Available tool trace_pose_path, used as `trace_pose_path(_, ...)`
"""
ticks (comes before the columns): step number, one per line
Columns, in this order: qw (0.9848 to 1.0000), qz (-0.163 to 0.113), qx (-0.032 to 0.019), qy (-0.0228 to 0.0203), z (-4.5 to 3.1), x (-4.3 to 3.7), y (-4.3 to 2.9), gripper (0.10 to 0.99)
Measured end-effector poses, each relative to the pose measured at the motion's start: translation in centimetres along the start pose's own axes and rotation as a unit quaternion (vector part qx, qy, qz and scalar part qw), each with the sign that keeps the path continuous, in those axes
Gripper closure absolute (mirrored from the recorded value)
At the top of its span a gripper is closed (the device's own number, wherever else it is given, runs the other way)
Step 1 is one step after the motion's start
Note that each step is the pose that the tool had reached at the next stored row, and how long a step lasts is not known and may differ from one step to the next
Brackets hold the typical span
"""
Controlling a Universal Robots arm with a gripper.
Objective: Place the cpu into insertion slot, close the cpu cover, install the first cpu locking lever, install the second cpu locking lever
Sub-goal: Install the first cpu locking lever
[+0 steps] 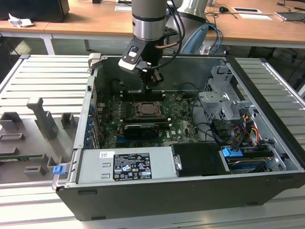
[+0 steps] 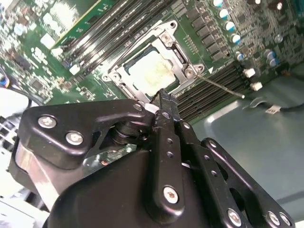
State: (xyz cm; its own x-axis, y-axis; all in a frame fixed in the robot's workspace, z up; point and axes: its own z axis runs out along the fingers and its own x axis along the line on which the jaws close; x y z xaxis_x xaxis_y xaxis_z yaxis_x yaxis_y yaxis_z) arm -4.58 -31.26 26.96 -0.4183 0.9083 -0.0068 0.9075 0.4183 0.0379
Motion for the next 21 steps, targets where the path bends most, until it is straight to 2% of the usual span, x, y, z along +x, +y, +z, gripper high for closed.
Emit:
trace_pose_path(2, 0.9996, -0.028, -0.0002, 0.0011, 0.00, 0.00, 0.00, 0.980)
trace_pose_path(4, 0.9982, -0.060, -0.0004, 0.0023, 0.00, 0.00, 0.00, 0.980)
trace_pose_path(6, 0.9968, -0.079, -0.0005, 0.0030, 0.00, 0.00, 0.00, 0.980)
trace_pose_path(8, 0.9942, -0.108, -0.0007, 0.0041, 0.00, 0.00, 0.00, 0.980)
trace_pose_path(10, 0.9927, -0.121, -0.0008, 0.0046, 0.00, 0.00, 0.00, 0.980)
trace_pose_path(12, 0.9894, -0.145, -0.0010, 0.0055, 0.00, 0.00, 0.00, 0.980)
trace_pose_path(19, 0.9802, -0.198, -0.0013, 0.0075, 0.00, 0.00, 0.00, 0.980)
trace_pose_path(21, 0.9770, -0.213, -0.0015, 0.0081, 0.00, 0.00, 0.00, 0.980)
